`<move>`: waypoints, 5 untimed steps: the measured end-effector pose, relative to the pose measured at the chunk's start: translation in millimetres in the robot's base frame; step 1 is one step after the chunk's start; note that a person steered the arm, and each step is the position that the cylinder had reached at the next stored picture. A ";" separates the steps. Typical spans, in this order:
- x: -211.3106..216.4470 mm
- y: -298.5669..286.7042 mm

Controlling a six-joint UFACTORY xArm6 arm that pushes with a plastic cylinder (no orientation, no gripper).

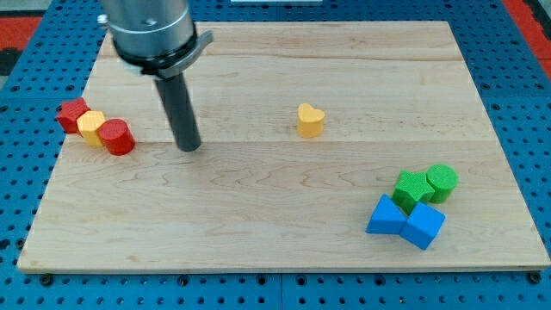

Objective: Move the yellow heart right to the red circle

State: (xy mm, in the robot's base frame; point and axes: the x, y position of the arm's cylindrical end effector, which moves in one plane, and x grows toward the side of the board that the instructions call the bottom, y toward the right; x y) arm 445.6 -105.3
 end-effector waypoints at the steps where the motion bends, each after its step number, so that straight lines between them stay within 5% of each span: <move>1: 16.6 73.3; 2: 29.8 178.0; 3: -25.2 226.8; 5: -42.3 115.3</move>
State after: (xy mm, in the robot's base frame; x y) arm 403.3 10.0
